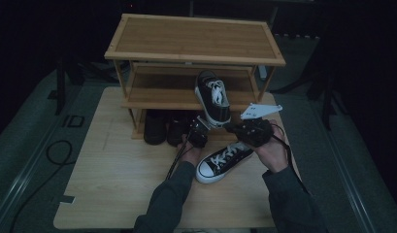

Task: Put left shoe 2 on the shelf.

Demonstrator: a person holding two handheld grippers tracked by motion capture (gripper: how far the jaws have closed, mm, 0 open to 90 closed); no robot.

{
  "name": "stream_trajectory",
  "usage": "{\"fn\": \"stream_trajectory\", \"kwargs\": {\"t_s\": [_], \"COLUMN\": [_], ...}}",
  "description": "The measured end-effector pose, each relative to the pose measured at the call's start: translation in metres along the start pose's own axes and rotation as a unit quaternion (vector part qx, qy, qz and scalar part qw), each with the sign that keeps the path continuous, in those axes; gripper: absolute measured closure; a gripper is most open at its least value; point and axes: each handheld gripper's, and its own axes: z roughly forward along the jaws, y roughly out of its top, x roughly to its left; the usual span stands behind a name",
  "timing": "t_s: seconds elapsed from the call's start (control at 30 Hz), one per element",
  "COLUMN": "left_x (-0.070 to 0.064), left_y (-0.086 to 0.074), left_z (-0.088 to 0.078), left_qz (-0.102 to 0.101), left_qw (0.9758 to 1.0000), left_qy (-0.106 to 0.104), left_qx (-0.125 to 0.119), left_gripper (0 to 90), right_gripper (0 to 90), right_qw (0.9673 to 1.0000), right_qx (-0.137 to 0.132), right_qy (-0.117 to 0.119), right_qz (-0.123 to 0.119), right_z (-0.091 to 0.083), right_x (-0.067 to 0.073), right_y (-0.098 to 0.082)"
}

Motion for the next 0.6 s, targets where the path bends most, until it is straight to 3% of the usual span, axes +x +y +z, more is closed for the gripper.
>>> {"fn": "stream_trajectory", "kwargs": {"t_s": [0.07, 0.13, 0.17, 0.27, 0.6], "left_x": [0.000, 0.000, 0.001, 0.000, 0.001], "left_y": [0.000, 0.000, 0.000, 0.000, 0.000], "left_z": [0.000, 0.000, 0.000, 0.000, 0.000], "left_qz": [-0.002, -0.002, -0.002, -0.002, 0.003], "left_qw": [1.0000, 1.0000, 1.0000, 1.0000, 1.0000], "left_qy": [0.000, -0.001, -0.002, -0.003, 0.000], "left_qx": [-0.001, -0.001, 0.000, -0.001, 0.003], "left_gripper": [90.0, 90.0, 90.0, 90.0, 90.0], "right_gripper": [90.0, 90.0, 90.0, 90.0, 90.0], "right_qw": [1.0000, 0.9993, 0.9991, 0.9996, 0.9997], "right_qx": [-0.005, -0.003, -0.005, -0.014, -0.020], "right_qy": [-0.005, -0.037, -0.041, -0.014, -0.006], "right_qz": [0.002, 0.003, 0.009, 0.019, 0.013], "right_z": [0.003, 0.009, 0.012, 0.015, 0.029], "right_x": [0.001, 0.002, 0.000, -0.003, 0.006], "right_y": [0.000, -0.001, 0.000, 0.002, 0.014]}}
